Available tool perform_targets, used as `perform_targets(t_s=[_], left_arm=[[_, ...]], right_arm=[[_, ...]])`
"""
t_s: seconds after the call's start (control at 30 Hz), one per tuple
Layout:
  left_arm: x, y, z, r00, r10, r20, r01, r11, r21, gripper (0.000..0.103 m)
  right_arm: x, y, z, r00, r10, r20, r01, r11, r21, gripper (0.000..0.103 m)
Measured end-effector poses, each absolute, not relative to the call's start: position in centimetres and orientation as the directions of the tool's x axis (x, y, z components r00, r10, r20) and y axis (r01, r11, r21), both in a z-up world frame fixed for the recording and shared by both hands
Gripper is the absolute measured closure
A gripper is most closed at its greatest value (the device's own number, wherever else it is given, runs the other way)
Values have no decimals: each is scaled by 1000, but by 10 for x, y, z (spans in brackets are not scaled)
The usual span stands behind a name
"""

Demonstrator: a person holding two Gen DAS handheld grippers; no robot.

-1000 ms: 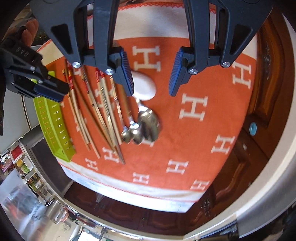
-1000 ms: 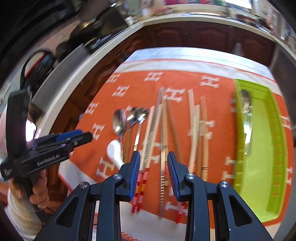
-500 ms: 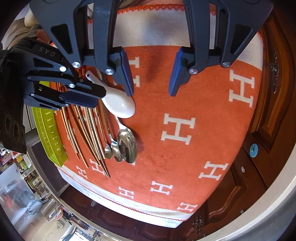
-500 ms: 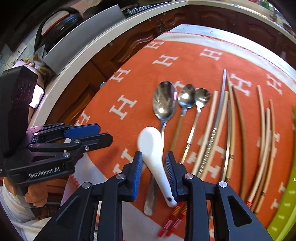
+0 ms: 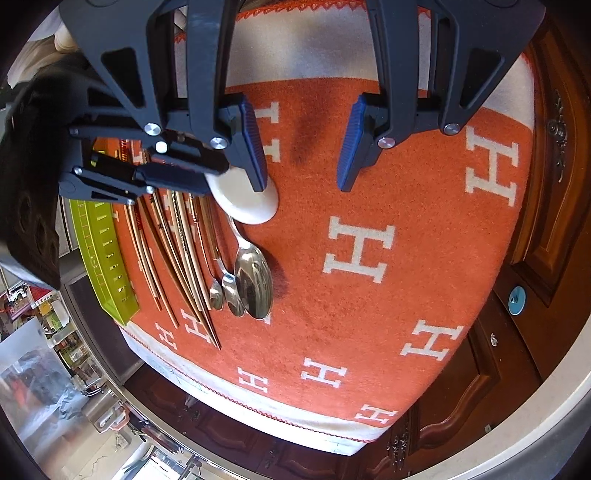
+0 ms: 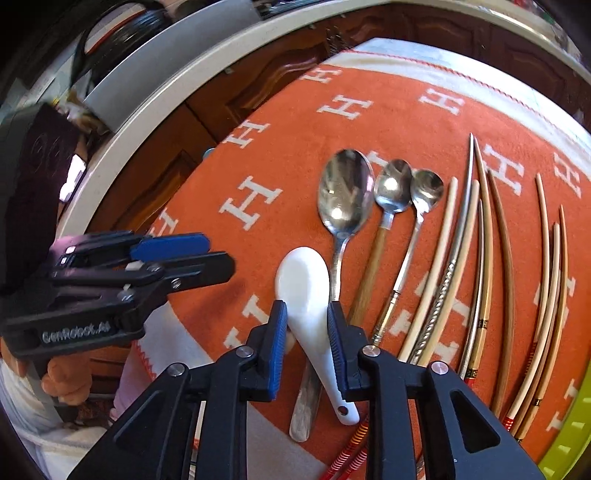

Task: Organize utensils
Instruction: 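Move the open right tool over the white ceramic soup spoon, then close the right tool on the white ceramic spoon's handle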

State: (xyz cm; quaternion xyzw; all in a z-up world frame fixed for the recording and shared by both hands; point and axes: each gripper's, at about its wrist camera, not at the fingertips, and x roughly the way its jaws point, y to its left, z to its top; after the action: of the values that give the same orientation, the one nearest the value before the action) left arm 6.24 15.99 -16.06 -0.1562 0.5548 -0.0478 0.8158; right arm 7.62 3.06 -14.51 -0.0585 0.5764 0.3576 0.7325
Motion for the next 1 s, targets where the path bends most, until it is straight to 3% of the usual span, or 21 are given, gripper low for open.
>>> perform_targets(t_s=[0.6, 1.0], left_arm=[[67, 171, -154, 413, -260, -873, -119, 935, -335, 67], [52, 176, -152, 399, -238, -885, -112, 946, -305, 67]], right_arm=[[61, 42, -143, 37, 484, -874, -664, 665, 341, 84], [37, 42, -129, 149, 444, -884, -722, 660, 210, 90]])
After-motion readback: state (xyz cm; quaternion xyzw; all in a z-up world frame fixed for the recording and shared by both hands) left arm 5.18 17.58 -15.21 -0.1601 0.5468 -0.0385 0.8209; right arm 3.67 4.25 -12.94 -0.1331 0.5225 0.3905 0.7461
